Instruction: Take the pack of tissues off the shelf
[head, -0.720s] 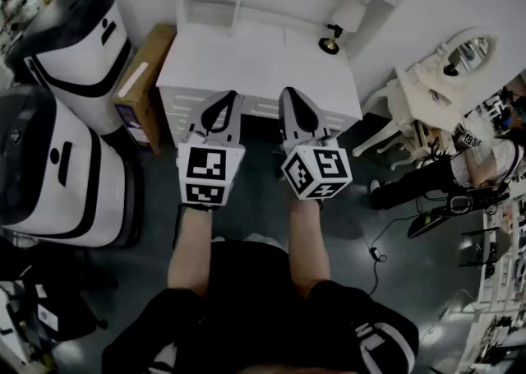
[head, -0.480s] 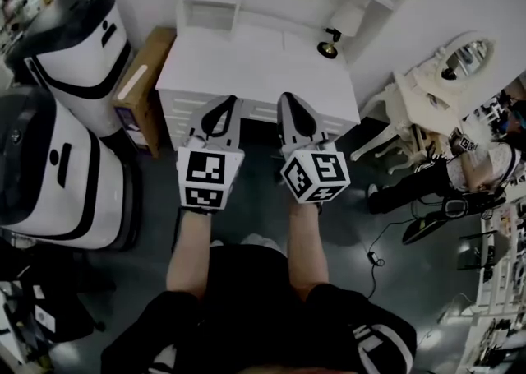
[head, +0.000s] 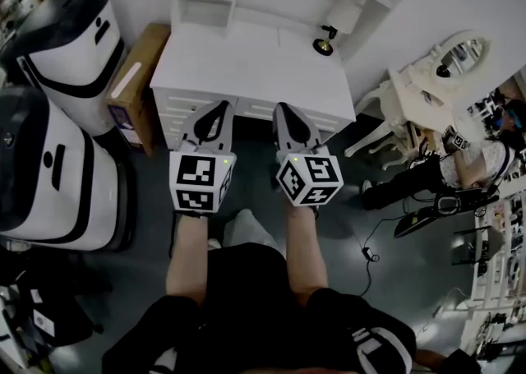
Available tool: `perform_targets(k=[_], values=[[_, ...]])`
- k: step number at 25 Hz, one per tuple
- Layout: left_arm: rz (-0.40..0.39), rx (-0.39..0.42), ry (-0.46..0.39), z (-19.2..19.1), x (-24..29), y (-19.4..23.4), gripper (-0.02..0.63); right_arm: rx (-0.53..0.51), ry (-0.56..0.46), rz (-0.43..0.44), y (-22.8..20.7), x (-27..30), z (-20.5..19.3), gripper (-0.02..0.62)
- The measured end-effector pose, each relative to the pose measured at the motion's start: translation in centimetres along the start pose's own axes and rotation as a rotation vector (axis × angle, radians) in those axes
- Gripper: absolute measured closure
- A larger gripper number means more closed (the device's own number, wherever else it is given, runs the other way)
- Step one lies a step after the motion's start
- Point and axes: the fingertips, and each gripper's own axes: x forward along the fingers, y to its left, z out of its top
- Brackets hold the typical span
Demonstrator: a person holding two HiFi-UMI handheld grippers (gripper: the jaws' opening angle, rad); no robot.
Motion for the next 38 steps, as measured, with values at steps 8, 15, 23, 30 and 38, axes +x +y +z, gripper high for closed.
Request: perform_targets(k=[8, 15, 23, 30, 38], values=[[0.006, -0.052, 0.051, -2.2, 3.1, 1.4, 0.597, 0.002, 0.05, 0.012, -1.4, 2.9, -1.9, 0.577], [0.108, -0.114, 0.081, -4.2, 5.7, 6.7, 0.597, -0.002, 0.085, 0.074, -1.5, 7.3, -3.2, 0.577], [0.137, -0.166, 0.161, -7.7, 10.7, 9.5, 0.597, 0.07, 0.153, 0.069, -5.7, 12.8, -6.4, 0.577], [0.102, -0.164, 0.135, -5.0, 18.5, 9.7, 0.597, 0.101, 0.136, 0.048, -11.3, 17.0, -5.8, 0.577], [0.007, -0.094, 0.098, -1.1, 27.8, 6.8, 0.597, 0.124, 0.033, -0.079, -22.1, 19.2, -1.5, 0.577]])
